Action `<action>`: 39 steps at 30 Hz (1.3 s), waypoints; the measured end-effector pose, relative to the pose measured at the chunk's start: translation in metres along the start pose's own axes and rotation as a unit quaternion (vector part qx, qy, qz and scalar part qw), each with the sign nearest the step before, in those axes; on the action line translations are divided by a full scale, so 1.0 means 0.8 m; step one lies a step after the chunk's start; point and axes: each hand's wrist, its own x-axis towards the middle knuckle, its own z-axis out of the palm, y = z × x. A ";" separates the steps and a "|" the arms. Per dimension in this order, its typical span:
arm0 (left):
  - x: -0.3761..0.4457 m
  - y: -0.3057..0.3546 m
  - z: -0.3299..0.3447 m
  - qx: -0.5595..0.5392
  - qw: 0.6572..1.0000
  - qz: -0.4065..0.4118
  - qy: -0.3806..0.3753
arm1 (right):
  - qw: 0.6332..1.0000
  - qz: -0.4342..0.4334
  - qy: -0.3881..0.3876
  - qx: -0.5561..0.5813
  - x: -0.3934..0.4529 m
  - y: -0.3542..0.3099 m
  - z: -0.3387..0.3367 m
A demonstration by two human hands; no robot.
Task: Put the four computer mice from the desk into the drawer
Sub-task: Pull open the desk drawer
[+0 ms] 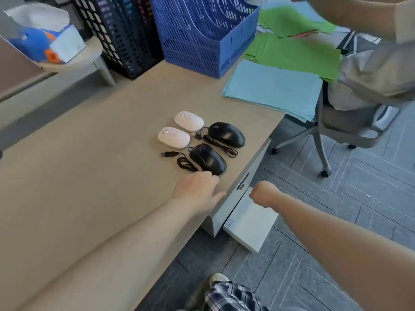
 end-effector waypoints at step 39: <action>-0.033 0.082 0.072 0.116 0.977 -0.106 0.141 | 0.934 -0.213 0.216 -0.190 0.021 0.056 0.026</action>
